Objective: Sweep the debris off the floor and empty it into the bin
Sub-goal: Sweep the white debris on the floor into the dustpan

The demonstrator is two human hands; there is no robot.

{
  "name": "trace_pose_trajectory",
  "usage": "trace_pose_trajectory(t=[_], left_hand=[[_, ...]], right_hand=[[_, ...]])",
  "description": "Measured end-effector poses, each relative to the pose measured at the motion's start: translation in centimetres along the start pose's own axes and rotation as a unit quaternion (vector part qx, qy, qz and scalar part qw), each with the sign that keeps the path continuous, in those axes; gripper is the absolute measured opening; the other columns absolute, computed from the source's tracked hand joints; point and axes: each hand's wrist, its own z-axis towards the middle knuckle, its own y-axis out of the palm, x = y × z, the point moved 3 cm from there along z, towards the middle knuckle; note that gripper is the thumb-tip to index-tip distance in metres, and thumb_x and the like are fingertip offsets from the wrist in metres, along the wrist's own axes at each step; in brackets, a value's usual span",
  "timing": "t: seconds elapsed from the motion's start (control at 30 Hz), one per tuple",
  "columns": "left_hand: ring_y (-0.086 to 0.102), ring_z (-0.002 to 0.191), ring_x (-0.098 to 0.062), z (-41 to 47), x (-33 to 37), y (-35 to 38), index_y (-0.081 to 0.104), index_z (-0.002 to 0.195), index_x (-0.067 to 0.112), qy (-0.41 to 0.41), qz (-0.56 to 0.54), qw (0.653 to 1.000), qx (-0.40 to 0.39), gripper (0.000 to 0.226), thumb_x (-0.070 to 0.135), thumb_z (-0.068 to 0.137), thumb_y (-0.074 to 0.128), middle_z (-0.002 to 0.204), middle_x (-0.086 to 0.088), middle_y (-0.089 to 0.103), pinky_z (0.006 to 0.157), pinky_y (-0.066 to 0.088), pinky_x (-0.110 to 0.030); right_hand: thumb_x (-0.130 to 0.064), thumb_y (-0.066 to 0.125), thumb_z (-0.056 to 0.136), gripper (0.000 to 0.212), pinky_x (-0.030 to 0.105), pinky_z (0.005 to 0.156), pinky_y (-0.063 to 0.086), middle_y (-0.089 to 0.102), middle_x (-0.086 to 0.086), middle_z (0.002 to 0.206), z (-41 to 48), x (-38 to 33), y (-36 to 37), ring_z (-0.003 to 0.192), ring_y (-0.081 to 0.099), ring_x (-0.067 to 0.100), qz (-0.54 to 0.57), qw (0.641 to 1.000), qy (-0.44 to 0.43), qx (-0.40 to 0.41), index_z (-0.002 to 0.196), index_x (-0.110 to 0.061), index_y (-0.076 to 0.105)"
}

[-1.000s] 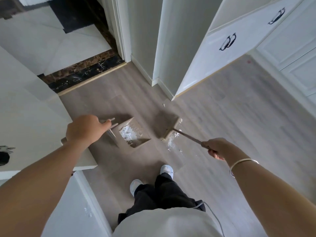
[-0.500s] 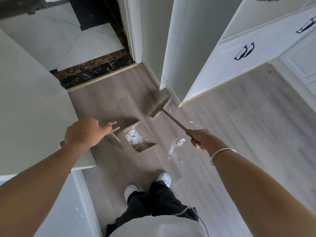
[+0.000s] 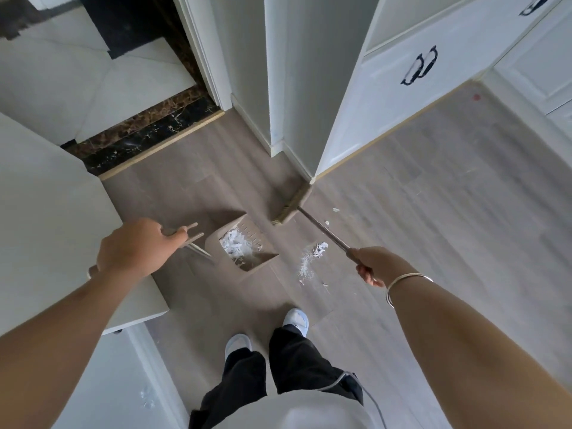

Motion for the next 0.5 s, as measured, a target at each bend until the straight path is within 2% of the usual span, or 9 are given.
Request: trace_pose_trajectory(t=[0.13, 0.23, 0.3, 0.4, 0.5], left_hand=[[0.059, 0.080, -0.036, 0.5, 1.3, -0.3, 0.054, 0.064, 0.016, 0.034, 0.016, 0.999, -0.009, 0.050, 0.060, 0.088, 0.051, 0.070, -0.007, 0.052, 0.067, 0.045, -0.035], [0.056, 0.076, -0.032, 0.7, 1.9, -0.1, 0.057, 0.068, 0.014, 0.053, 0.029, 0.998, -0.018, 0.051, 0.059, 0.089, 0.050, 0.070, -0.006, 0.053, 0.065, 0.042, -0.034], [0.054, 0.075, -0.031, 0.8, 2.4, -0.1, 0.059, 0.071, 0.011, 0.070, 0.034, 0.997, -0.015, 0.051, 0.058, 0.089, 0.050, 0.075, -0.010, 0.058, 0.065, 0.041, -0.034], [0.060, 0.084, -0.036, 1.0, 3.1, -0.1, 0.064, 0.078, 0.007, 0.096, 0.040, 0.995, -0.003, 0.053, 0.057, 0.090, 0.051, 0.085, -0.015, 0.065, 0.066, 0.040, -0.034], [0.056, 0.071, -0.034, 0.8, 3.1, 0.2, 0.058, 0.064, 0.011, 0.121, 0.029, 0.992, 0.000, 0.053, 0.057, 0.089, 0.052, 0.066, -0.008, 0.056, 0.062, 0.042, -0.032]], right_hand=[[-0.028, 0.061, 0.091, 0.022, 0.008, 0.032, 0.027, 0.044, 0.002, 0.043, -0.1, 3.0, -1.7, 0.021, 0.034, 0.008, 0.030, 0.999, 0.024, -0.016, 0.077, -0.017, 0.048], [-0.029, 0.061, 0.092, 0.022, 0.008, 0.031, 0.027, 0.043, 0.001, 0.033, -1.1, 5.9, -2.4, 0.020, 0.035, 0.007, 0.046, 0.998, 0.043, -0.008, 0.078, -0.017, 0.049], [-0.029, 0.059, 0.093, 0.026, 0.007, 0.031, 0.027, 0.042, 0.000, 0.033, -1.8, 7.9, -2.5, 0.019, 0.034, 0.007, 0.059, 0.997, 0.058, -0.003, 0.074, -0.015, 0.047], [-0.028, 0.057, 0.095, 0.030, 0.007, 0.031, 0.027, 0.040, 0.000, 0.034, -2.9, 10.5, -2.2, 0.020, 0.033, 0.008, 0.085, 0.994, 0.074, -0.006, 0.071, -0.014, 0.044], [-0.027, 0.056, 0.096, 0.030, 0.007, 0.030, 0.026, 0.039, 0.000, 0.033, -4.2, 12.8, -2.2, 0.019, 0.033, 0.007, 0.104, 0.991, 0.086, -0.004, 0.071, -0.015, 0.044]])
